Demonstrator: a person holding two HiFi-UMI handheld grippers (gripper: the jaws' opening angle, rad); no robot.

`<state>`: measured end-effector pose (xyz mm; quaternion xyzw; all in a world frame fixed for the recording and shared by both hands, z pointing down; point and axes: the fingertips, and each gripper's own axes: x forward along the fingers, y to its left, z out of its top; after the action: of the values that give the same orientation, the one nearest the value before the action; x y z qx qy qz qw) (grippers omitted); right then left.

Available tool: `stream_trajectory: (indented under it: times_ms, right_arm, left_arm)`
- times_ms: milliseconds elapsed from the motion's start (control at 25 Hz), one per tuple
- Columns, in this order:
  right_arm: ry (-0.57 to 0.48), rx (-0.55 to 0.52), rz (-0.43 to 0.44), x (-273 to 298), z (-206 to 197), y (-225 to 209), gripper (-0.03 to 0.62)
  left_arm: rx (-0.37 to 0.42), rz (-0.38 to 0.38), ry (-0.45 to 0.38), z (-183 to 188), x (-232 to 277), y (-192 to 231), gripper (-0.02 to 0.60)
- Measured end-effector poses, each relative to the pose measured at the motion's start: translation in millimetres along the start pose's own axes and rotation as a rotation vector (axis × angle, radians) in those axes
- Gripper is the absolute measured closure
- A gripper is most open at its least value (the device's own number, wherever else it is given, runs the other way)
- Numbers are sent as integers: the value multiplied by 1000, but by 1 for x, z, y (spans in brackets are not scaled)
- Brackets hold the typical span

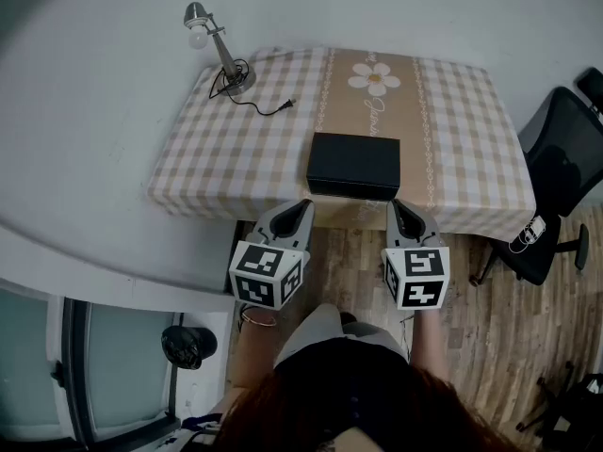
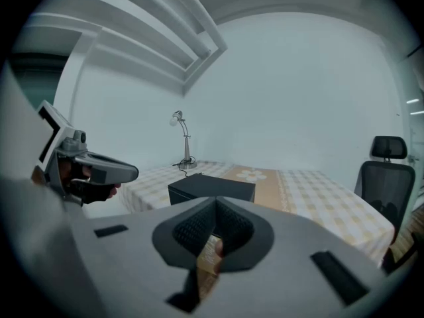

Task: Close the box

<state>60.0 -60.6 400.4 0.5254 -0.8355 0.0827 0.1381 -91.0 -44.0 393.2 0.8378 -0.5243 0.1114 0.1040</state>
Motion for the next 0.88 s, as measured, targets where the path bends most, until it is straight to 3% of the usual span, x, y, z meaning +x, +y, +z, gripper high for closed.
stream_trajectory:
  times_ms: [880]
  right_arm:
    - [-80,12,-6,-46,17,42,577]
  left_arm:
    - [101,-51,-87,17,-41,-41,554]
